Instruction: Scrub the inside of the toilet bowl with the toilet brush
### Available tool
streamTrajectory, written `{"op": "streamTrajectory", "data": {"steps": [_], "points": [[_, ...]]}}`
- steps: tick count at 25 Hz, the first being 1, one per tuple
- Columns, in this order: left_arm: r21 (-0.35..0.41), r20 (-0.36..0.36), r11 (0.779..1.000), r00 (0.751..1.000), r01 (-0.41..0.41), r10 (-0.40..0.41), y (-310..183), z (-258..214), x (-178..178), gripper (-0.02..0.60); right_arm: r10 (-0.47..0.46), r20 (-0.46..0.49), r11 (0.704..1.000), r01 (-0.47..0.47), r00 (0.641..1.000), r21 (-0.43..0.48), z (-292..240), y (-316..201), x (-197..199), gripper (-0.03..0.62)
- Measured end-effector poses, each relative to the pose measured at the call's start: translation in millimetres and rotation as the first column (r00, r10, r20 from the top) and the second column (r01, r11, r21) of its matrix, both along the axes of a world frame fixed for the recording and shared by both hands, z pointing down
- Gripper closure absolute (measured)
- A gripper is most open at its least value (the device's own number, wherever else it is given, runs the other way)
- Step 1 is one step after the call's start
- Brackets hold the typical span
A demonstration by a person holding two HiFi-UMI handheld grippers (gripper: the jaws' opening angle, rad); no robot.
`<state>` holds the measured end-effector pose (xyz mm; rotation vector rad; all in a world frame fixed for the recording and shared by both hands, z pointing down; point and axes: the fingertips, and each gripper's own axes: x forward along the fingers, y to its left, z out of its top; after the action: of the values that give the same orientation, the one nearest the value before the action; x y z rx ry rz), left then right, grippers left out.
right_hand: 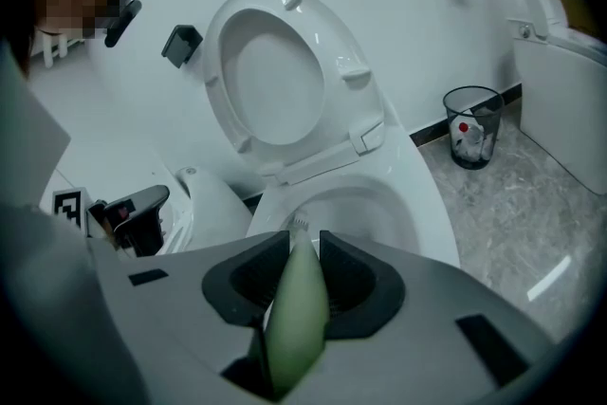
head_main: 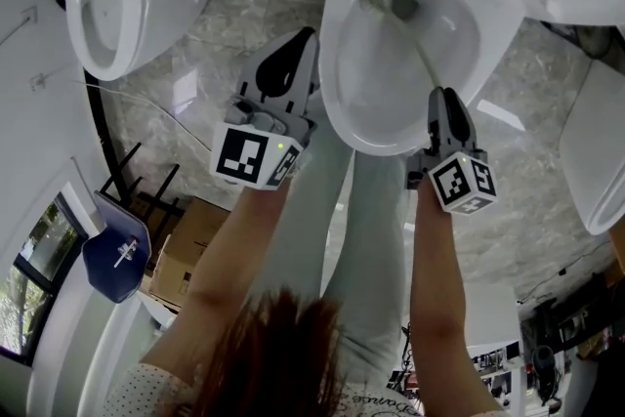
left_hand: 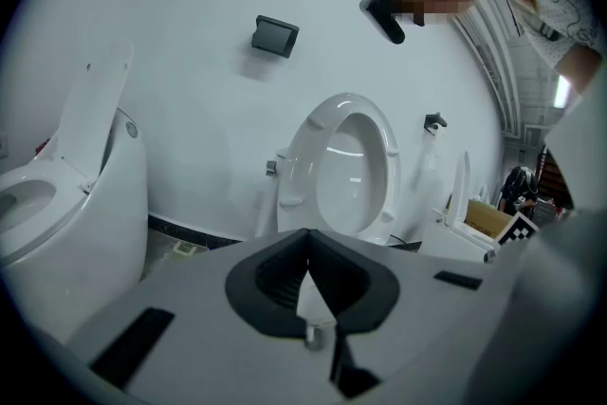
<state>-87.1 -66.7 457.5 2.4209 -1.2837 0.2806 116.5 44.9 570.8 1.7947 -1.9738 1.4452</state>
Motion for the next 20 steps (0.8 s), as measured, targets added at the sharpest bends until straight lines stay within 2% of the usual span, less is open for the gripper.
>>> {"op": "streamTrajectory", "data": {"steps": [4,13,20], "points": [[0.000,0.001,1.000,1.000,-0.002,0.002,0.8,0.0,0.4,0.580,-0.087,0.004,0.996,0.087,0.996,-0.009,-2.7,14.6,-14.3,0.484],[0.005,0.004,1.000,1.000,-0.007,0.007,2.9,-3.2,3.7,0.580,-0.074,0.061,0.996,0.076,0.995,-0.036,-0.2,21.5,-15.5,0.484],[0.004,-0.002,1.000,1.000,0.001,-0.001,3.5,-4.0,2.8,0.580,-0.158,0.070,0.986,0.161,0.985,-0.045,-4.3,31.7,-16.5,0.484]]}}
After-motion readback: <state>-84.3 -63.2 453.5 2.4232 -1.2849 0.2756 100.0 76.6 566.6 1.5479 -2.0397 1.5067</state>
